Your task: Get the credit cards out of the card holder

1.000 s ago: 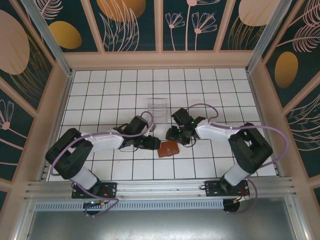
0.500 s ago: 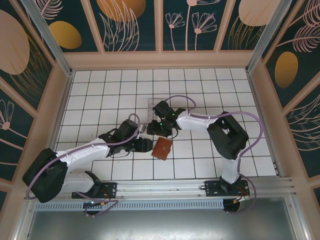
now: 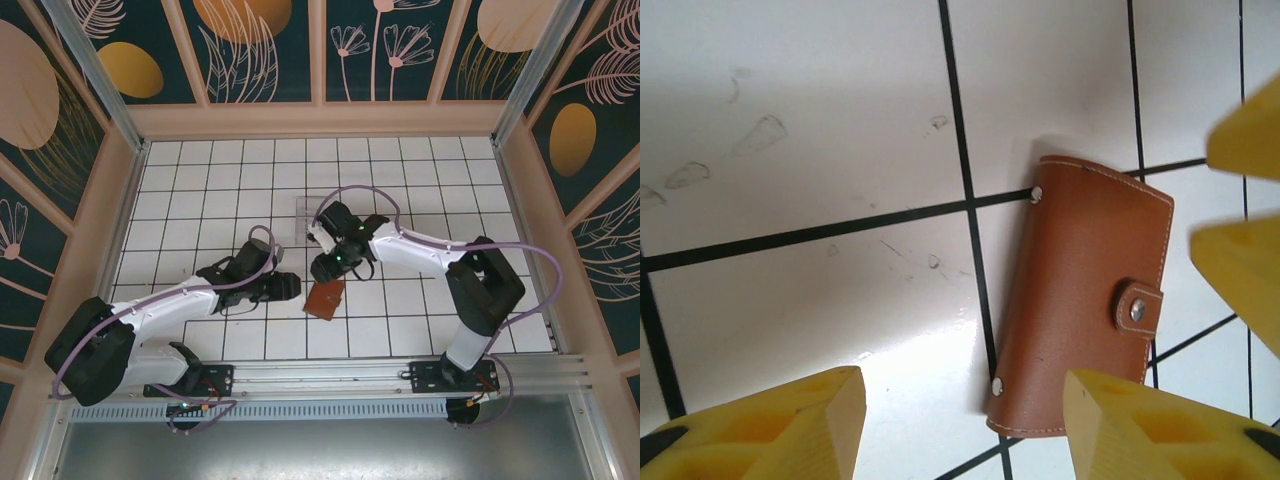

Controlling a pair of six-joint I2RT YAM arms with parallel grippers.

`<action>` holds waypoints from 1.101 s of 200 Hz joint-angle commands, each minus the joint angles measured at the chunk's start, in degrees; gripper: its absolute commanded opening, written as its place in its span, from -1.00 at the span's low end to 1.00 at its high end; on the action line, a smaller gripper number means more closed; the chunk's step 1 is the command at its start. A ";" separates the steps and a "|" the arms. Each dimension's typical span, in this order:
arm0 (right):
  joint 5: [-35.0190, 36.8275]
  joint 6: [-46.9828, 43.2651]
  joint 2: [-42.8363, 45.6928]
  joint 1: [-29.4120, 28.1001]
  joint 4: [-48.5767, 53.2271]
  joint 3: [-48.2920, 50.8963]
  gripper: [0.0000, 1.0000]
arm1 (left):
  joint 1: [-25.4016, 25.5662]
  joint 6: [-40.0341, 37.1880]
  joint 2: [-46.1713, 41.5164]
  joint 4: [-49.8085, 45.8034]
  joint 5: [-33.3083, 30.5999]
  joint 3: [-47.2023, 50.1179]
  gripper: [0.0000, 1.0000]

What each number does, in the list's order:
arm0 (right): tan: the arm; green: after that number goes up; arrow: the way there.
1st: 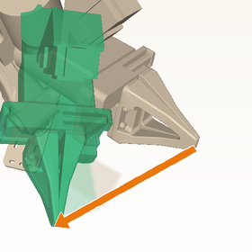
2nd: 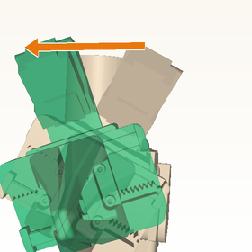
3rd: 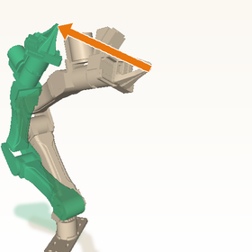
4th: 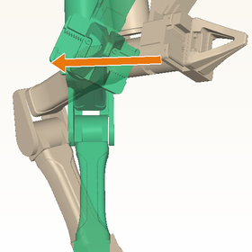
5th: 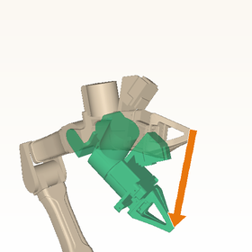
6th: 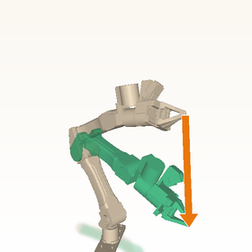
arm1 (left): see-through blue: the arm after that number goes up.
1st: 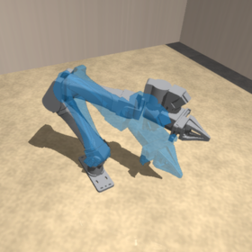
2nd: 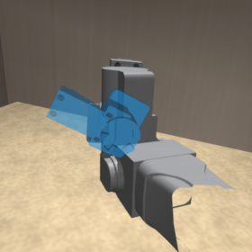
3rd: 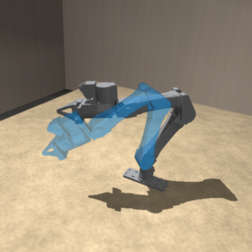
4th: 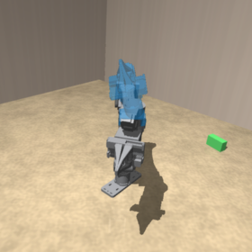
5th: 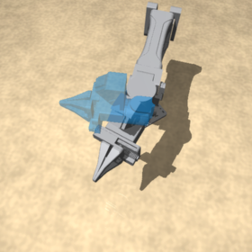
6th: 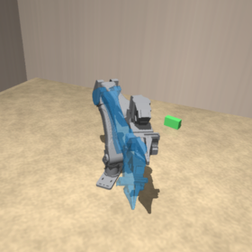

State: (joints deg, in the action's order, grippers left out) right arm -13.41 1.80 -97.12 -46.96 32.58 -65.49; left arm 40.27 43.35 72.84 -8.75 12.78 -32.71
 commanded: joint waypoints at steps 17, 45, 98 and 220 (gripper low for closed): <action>1.86 -13.18 1.78 -4.02 6.94 1.84 -0.07 | -3.83 1.73 -0.97 1.60 -0.30 2.73 0.14; 4.47 -14.94 0.03 -7.38 8.00 0.48 -0.08 | -5.65 1.01 -0.61 1.99 -0.12 3.75 0.14; 9.08 -15.37 -4.93 -9.35 10.22 -1.66 -0.07 | -6.24 -0.57 0.74 1.21 0.15 3.35 0.17; 13.87 -17.14 -6.90 -12.83 4.96 -5.13 -0.58 | -6.34 -0.61 -1.67 -1.54 0.46 0.70 0.15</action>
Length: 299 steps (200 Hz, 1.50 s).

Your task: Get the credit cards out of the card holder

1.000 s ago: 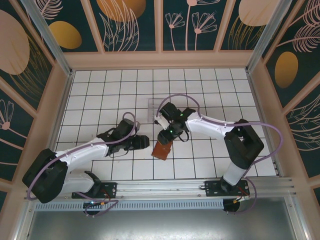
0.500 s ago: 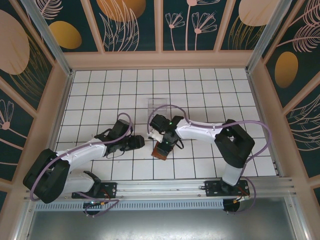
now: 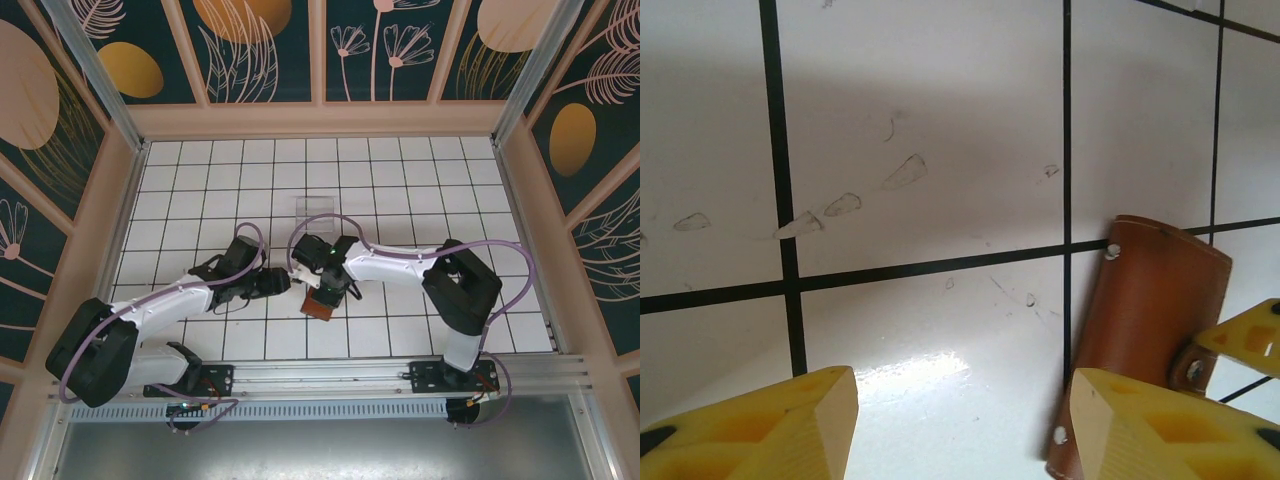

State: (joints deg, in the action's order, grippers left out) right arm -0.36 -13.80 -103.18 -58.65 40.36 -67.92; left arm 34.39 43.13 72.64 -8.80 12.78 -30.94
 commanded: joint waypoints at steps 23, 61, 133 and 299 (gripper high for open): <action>0.01 -2.63 -0.83 -1.46 -6.10 -3.66 -0.62 | -0.41 1.05 -2.14 1.24 4.51 0.06 0.04; -3.70 -4.68 -1.01 -1.45 -11.95 -3.36 -0.68 | -0.40 4.24 -3.10 6.82 9.37 2.82 -0.34; -11.26 -6.59 1.55 -1.26 -26.51 2.37 -0.78 | -0.46 7.17 -1.90 12.78 13.73 6.24 -0.78; -10.28 -0.11 12.17 -0.06 -32.48 15.67 -0.84 | -0.43 7.46 6.64 16.04 11.21 8.76 -0.88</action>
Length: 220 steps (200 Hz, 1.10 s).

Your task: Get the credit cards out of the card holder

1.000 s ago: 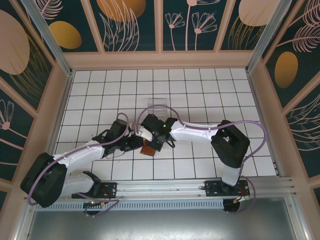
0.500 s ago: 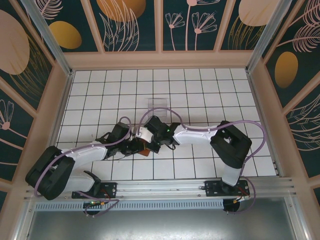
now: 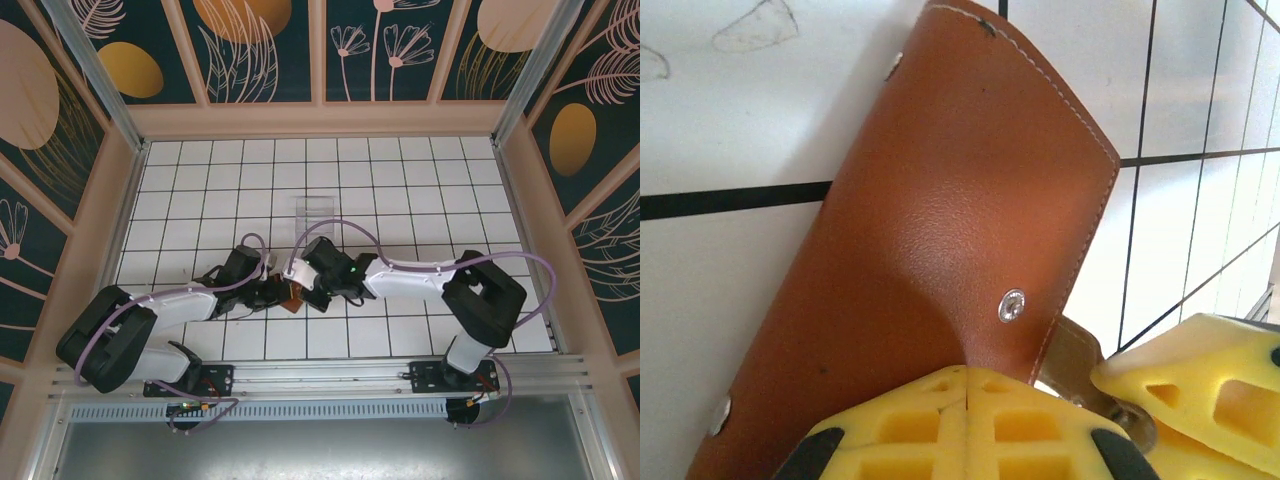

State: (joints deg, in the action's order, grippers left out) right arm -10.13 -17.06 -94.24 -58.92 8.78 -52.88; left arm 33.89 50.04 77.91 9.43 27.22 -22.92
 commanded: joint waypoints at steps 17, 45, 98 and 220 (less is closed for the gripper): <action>-0.01 6.20 4.13 0.16 1.05 0.68 -0.78 | 0.10 0.39 0.73 -3.45 -3.81 0.09 -0.86; 1.33 13.86 6.79 0.20 2.06 1.37 -0.42 | 0.11 0.16 -0.62 -5.23 -4.98 -1.03 -0.77; 9.58 44.75 8.58 1.22 3.31 -0.19 -0.22 | 0.04 -0.48 -4.77 -9.36 -8.92 -3.76 -0.69; -0.68 71.64 -6.21 3.26 17.32 -13.63 0.71 | 0.02 -6.60 -10.82 -22.53 -23.43 -9.69 -0.58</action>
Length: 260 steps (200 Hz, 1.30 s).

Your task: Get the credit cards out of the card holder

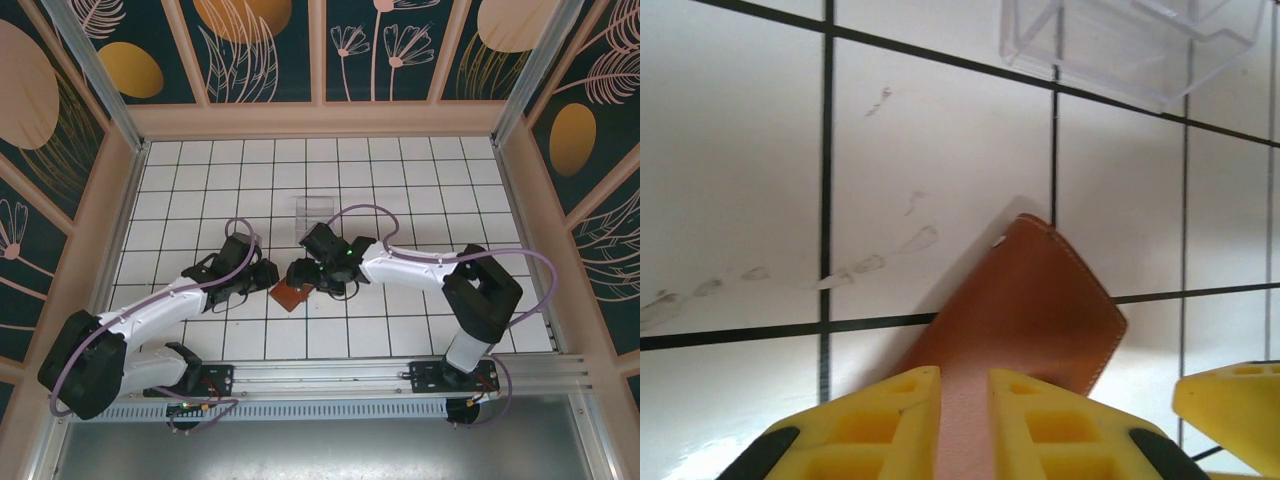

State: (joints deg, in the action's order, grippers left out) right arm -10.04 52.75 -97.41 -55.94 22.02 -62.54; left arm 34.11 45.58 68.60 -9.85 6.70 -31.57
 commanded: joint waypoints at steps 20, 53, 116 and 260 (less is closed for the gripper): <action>-1.19 1.65 -6.08 0.31 4.74 -5.97 0.70 | -0.19 -2.34 -1.82 -3.25 -2.93 -1.00 -0.57; -2.19 1.48 -8.30 0.22 4.97 -6.05 0.49 | -0.23 -2.94 -1.19 -2.96 -2.34 -1.46 -0.55; -1.90 2.79 -4.77 0.18 2.82 -0.99 -0.13 | -0.23 -3.04 0.13 -1.80 0.19 -1.81 -0.53; 0.30 2.09 -0.49 0.26 1.94 0.98 -0.72 | -0.25 -3.82 2.11 -0.63 3.55 -3.27 -0.45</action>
State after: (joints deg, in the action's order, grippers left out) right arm -11.88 55.64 -100.95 -55.90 23.38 -61.93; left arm 34.11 43.27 70.00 -11.11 8.75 -32.93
